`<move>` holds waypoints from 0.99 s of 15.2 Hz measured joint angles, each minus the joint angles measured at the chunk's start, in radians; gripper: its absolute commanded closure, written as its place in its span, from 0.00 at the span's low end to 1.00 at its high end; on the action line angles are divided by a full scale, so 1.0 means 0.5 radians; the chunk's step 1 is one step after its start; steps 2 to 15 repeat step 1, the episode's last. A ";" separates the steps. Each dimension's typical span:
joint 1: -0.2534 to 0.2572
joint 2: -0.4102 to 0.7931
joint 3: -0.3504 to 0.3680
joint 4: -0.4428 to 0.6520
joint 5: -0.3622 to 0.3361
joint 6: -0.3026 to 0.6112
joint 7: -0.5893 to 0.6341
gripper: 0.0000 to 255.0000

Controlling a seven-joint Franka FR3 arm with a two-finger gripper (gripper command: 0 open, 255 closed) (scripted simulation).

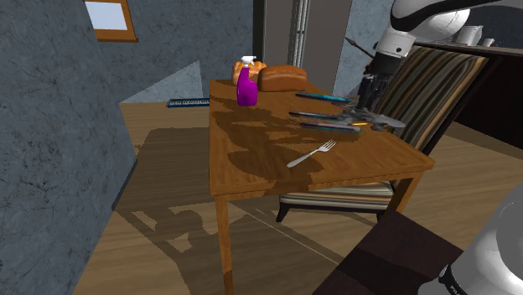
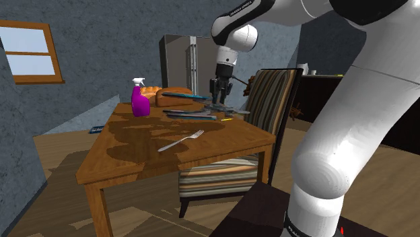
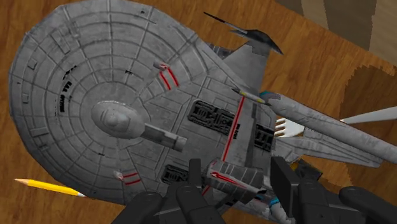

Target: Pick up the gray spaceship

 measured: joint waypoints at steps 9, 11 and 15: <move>0.002 0.001 0.002 0.017 0.001 -0.016 0.005 1.00; 0.002 0.001 0.002 0.017 0.001 -0.016 0.005 1.00; 0.002 0.001 0.002 0.017 0.001 -0.016 0.005 1.00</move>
